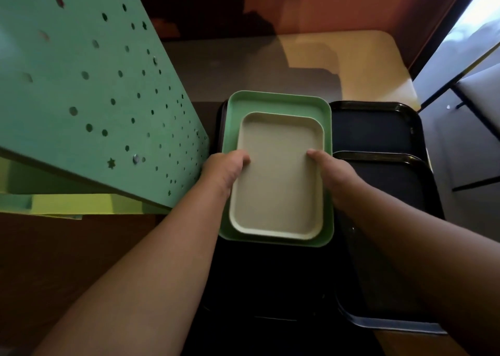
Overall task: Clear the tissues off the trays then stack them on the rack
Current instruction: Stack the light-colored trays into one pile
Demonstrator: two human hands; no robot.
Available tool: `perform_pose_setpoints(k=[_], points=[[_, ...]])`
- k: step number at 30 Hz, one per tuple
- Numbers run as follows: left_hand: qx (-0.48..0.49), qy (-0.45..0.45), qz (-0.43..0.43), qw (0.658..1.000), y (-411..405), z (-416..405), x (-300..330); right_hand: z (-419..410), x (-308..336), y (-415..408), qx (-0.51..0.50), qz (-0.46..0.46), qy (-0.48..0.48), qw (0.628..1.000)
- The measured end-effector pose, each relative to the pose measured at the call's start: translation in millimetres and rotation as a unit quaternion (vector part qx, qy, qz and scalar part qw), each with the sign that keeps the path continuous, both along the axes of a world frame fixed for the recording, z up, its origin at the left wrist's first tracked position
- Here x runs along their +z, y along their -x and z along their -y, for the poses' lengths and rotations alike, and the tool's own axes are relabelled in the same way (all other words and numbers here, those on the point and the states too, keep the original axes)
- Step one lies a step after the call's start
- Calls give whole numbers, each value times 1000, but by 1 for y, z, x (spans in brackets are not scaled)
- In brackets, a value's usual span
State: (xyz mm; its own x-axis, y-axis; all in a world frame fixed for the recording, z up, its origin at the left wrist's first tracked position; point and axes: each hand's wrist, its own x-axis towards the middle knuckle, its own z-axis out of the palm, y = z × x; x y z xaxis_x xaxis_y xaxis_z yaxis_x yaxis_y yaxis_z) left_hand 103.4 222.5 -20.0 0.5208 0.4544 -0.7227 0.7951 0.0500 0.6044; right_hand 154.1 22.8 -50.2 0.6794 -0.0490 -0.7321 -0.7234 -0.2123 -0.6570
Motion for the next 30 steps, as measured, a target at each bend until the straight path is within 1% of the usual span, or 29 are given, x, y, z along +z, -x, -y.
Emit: perform_pose_setpoints(k=[9, 13, 19, 24, 26, 30], points=[[8, 7, -10, 1000, 1, -1, -9, -5, -2, -2, 32, -15, 31, 999], [9, 10, -5, 1000, 2, -3, -9, -7, -5, -3, 22, -8, 28, 999], [13, 0, 4, 1000, 5, -3, -5, -5, -5, -3, -8, -16, -5, 1000], [9, -8, 37, 999, 13, 0, 5, 3, 10, -1, -30, -2, -42, 999], [9, -19, 54, 998, 15, 6, 16, 12, 22, 2, -26, 11, -67, 997], [-20, -24, 81, 996, 17, 21, 33, 41, 42, 12, -31, 50, -112, 992]])
